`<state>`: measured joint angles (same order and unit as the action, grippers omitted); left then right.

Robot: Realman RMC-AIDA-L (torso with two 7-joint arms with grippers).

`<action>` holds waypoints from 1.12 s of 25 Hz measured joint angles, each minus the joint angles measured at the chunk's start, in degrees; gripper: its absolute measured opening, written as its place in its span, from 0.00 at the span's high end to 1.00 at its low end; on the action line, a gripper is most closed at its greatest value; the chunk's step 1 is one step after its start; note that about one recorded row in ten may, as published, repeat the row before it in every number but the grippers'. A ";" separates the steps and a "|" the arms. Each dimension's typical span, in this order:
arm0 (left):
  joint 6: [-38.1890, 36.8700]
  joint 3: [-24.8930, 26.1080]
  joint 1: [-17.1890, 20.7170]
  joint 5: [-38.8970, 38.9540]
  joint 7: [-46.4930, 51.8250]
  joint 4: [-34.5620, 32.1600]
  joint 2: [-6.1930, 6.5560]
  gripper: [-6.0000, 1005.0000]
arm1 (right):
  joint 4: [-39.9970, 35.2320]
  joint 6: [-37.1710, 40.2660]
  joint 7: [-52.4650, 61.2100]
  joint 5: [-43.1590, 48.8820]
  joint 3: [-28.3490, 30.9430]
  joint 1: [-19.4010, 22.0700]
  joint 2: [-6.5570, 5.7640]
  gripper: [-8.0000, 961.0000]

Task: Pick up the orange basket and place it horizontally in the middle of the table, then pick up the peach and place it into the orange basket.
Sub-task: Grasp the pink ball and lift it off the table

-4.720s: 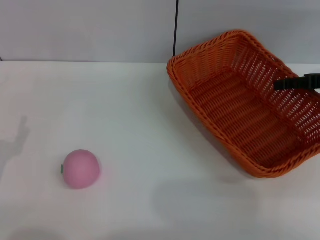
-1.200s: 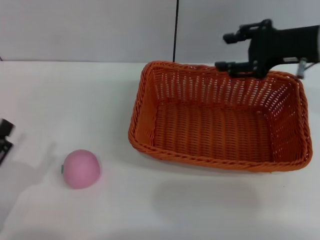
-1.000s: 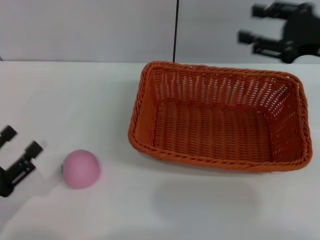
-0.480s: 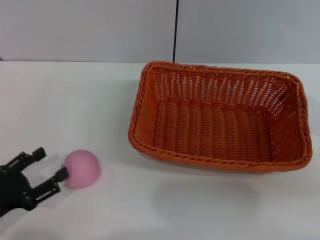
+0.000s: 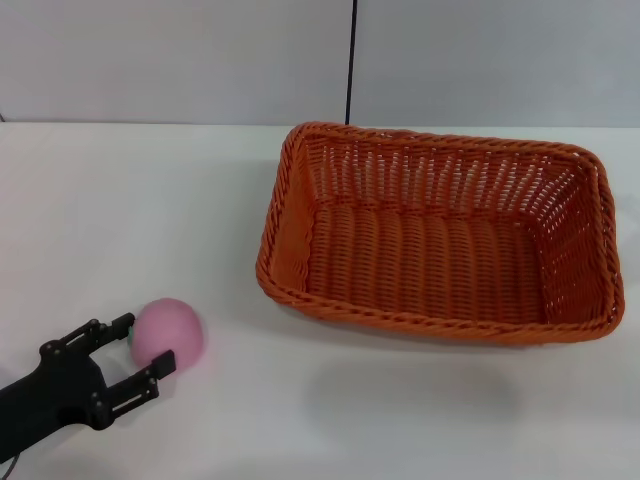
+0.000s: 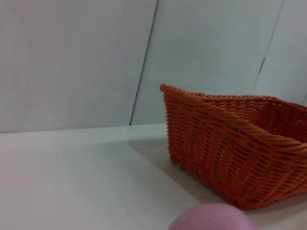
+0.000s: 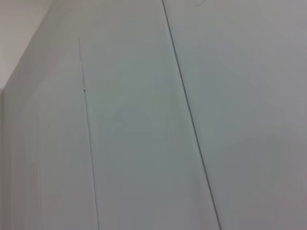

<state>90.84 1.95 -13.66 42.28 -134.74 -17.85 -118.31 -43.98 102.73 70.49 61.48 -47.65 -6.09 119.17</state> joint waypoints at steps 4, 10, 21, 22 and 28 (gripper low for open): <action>0.83 0.40 -0.10 0.36 0.00 0.20 0.00 0.21 | 1.20 0.03 -0.20 0.04 0.01 -0.27 -0.07 0.34; 1.85 0.61 -0.37 1.19 -1.61 1.57 0.02 0.38 | 4.94 0.04 -2.86 -0.38 1.97 -0.25 0.00 0.34; 12.65 3.39 -1.77 12.98 -2.52 1.65 0.28 0.68 | 21.15 0.07 -10.91 -1.09 13.02 0.77 -0.20 0.34; 13.54 3.52 -2.21 13.68 -2.38 1.64 0.27 0.69 | 22.69 0.07 -11.94 -1.09 13.91 0.88 -0.20 0.34; 14.89 3.04 -6.49 14.09 -2.16 3.99 -0.04 0.71 | 29.21 -1.25 -16.80 -0.75 18.78 1.11 -0.30 0.34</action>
<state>105.73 4.99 -20.15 56.37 -136.90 -13.87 -118.35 -14.77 101.49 53.68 60.73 -28.87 -4.98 118.87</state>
